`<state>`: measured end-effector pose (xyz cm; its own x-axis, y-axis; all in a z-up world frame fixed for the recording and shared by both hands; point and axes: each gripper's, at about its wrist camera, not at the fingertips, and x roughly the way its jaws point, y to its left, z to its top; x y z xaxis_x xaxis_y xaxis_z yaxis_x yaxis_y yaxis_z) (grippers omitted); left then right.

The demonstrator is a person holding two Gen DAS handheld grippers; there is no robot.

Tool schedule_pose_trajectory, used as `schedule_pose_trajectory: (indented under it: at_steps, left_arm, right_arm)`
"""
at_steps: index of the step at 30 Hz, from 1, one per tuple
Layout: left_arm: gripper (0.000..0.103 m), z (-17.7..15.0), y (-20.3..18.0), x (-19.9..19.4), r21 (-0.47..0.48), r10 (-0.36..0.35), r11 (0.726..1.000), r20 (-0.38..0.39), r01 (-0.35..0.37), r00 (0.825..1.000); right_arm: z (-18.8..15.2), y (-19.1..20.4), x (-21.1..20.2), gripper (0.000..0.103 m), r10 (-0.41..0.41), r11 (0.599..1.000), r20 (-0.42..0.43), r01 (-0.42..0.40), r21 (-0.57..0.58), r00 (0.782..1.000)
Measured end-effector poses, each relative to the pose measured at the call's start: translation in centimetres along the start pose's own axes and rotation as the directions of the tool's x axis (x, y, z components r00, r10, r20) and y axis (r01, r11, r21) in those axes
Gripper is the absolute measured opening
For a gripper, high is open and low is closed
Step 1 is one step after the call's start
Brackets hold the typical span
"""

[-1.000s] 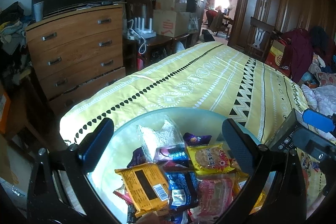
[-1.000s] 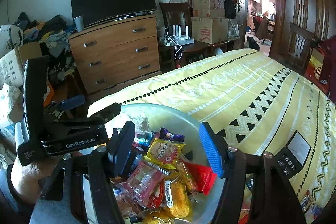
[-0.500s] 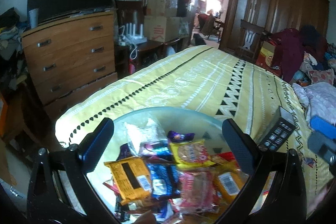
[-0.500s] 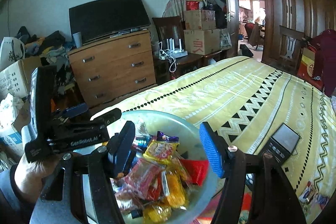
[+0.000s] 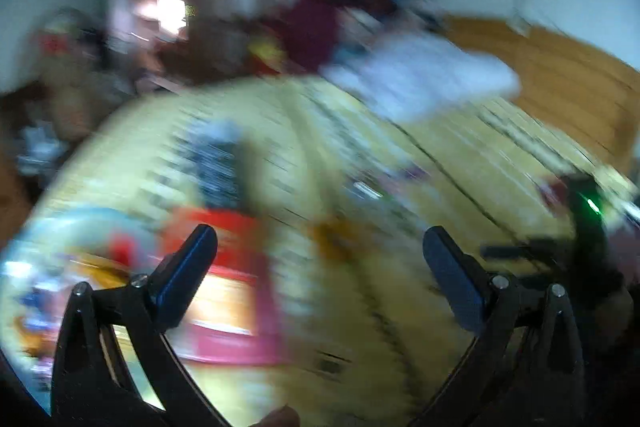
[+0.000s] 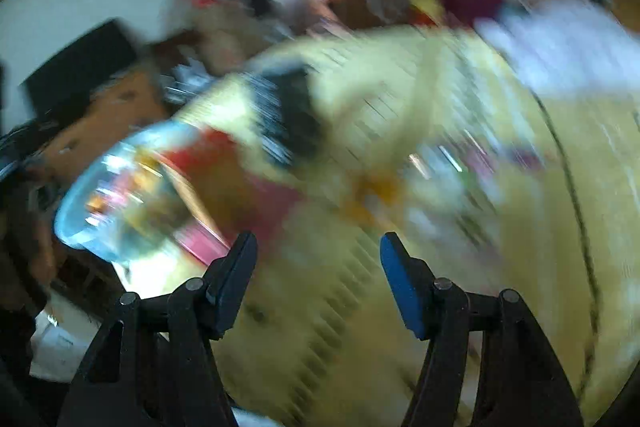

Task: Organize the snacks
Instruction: 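Move both tools back toward the snacks on the bed, then grasp the white chocolate karinto bag with the left tool while the right tool grasps the white marshmallow bag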

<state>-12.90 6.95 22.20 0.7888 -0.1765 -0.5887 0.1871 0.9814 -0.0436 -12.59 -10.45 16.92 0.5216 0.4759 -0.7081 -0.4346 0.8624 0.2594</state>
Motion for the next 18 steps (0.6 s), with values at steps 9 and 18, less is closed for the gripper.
schedule_pose_trajectory:
  at_steps: [9, 18]
  left_arm:
    - [0.090, -3.2, -2.4, 16.2, -0.189, -0.118, 0.981, -0.375, 0.049, 0.919]
    - [0.092, -4.0, -1.7, 17.8, -0.177, -0.039, 0.984, -0.396, -0.035, 0.918]
  right_arm:
    - [-4.0, -11.8, 0.9, 0.067, -0.055, 0.979, -0.095, 0.072, 0.188, 0.994]
    - [-0.3, -13.3, 8.8, 0.069, 0.010, 0.991, -0.187, 0.015, 0.130, 0.982]
